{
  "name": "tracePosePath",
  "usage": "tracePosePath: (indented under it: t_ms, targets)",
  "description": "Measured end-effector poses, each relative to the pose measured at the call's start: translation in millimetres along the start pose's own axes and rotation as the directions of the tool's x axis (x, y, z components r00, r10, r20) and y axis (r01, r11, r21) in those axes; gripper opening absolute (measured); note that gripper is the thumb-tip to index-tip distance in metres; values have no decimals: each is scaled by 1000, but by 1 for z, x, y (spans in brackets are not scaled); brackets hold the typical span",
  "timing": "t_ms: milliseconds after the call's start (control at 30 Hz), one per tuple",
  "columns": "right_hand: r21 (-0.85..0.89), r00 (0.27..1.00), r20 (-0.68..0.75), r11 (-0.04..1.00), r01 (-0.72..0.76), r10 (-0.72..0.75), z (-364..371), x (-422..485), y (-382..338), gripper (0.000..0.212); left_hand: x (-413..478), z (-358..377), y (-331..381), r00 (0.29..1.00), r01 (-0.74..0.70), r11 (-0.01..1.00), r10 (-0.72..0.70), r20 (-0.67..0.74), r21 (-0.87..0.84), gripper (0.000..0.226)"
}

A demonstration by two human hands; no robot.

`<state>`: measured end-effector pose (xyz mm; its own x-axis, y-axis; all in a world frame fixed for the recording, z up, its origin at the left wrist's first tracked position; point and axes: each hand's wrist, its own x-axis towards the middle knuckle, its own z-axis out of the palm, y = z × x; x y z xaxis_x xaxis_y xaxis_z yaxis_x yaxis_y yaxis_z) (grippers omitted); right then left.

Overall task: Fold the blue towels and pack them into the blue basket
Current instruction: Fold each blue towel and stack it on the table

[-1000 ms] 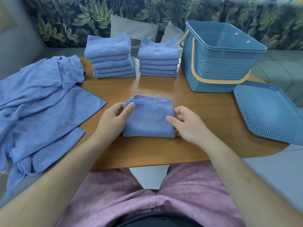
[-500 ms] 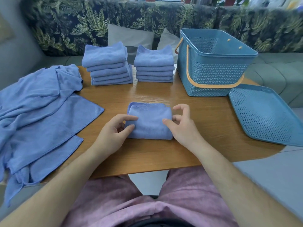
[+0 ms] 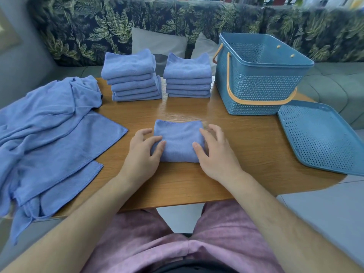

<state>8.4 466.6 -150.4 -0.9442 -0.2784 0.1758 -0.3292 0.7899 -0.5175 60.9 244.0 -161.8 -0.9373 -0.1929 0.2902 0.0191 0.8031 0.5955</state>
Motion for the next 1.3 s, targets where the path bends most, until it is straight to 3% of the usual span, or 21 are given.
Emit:
tracePosePath:
  t_ms: [67,167,267,367,500,633,767,833,1067,1300]
  targets:
    - [-139,986,-69,980,140,-151,0,-3,-5,52,-2,0,8,991,-113,979,123,-52,169,45]
    - [-233,972,26,945,232,-232,3,-6,-12,52,0,4,19,971,-230,955,213,106,186,57]
    - [-249,982,171,961,123,-82,10,-8,-10,55,-2,12,14,960,-198,954,143,241,223,67]
    - [-227,972,227,974,-13,66,9,-8,-8,60,-5,12,11,977,-70,951,4,213,301,61]
    - [-200,976,214,980,3,40,10,-11,-10,60,-9,12,10,977,45,939,-112,180,342,64]
    - [-53,980,197,999,11,-1,10,-13,-15,62,-8,12,14,991,41,972,-69,111,232,77]
    - [250,991,133,967,-39,6,6,-17,-29,61,-5,10,22,991,72,997,-73,109,13,62]
    - [318,993,111,946,-66,32,4,-15,-32,60,-3,7,23,993,73,991,-61,103,-116,59]
    - [301,1000,8,954,-20,19,-18,37,-37,57,44,-11,37,1000,13,959,-6,28,-284,42]
    - [176,975,-205,977,118,-81,-76,151,-55,51,174,-50,76,995,-70,959,48,-85,-273,43]
